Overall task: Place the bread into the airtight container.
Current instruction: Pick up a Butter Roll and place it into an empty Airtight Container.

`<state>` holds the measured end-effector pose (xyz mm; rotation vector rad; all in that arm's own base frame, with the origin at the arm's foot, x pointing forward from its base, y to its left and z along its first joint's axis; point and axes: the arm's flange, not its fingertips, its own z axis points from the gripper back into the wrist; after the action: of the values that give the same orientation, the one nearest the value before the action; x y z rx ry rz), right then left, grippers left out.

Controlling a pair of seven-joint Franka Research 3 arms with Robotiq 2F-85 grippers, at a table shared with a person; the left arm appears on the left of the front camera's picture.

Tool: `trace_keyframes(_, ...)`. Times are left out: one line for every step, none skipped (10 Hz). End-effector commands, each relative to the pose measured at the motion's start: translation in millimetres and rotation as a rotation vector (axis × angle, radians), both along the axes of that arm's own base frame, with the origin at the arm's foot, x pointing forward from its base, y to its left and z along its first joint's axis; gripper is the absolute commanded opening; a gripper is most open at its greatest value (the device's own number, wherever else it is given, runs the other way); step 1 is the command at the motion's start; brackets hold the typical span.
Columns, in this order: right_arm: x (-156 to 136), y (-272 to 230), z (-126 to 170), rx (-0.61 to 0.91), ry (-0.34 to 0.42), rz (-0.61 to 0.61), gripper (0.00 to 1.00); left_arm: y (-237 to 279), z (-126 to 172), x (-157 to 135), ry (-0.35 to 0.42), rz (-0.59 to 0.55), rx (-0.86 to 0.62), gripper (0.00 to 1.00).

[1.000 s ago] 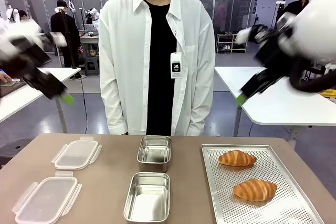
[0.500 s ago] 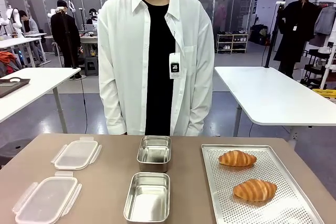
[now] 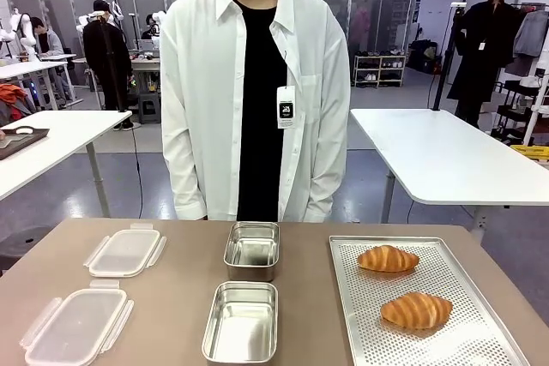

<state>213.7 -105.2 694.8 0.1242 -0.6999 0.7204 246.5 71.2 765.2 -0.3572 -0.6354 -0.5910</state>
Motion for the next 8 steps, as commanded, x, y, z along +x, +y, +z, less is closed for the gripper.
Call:
trace_keyframes(-2.0, -0.2, 3.8, -0.008, 0.019, 0.005, 1.00, -1.5, 5.4, 0.6, -0.008, -0.006, 0.019, 1.00)
trace_keyframes(-2.0, -0.2, 3.8, -0.008, 0.019, 0.005, 1.00, -1.5, 5.4, 0.6, -0.008, -0.006, 0.019, 1.00)
trace_keyframes(-2.0, -0.2, 3.8, -0.008, 0.019, 0.005, 1.00, -1.5, 5.4, 0.6, -0.008, -0.006, 0.019, 1.00)
trace_keyframes(-2.0, -0.2, 3.8, -0.008, 0.019, 0.005, 1.00, -1.5, 5.4, 0.6, -0.008, -0.006, 0.019, 1.00)
trace_keyframes(-0.9, 0.1, 0.9, -0.002, 0.007, 0.003, 1.00, -1.5, 5.4, 0.6, -0.008, -0.006, 0.019, 1.00)
trace_keyframes(-4.5, 14.5, 7.2, -0.125, -0.037, 0.136, 1.00, -1.5, 5.4, 0.6, -0.008, -0.006, 0.019, 1.00)
trace_keyframes(-10.1, 28.1, 9.9, -0.283, -0.078, 0.357, 1.00, -1.5, 5.4, 0.6, -0.008, -0.006, 0.019, 1.00)
trace_keyframes(-10.4, 41.1, 6.2, -0.490, -0.156, 0.579, 1.00, -1.5, 5.4, 0.6, -0.008, -0.006, 0.019, 1.00)
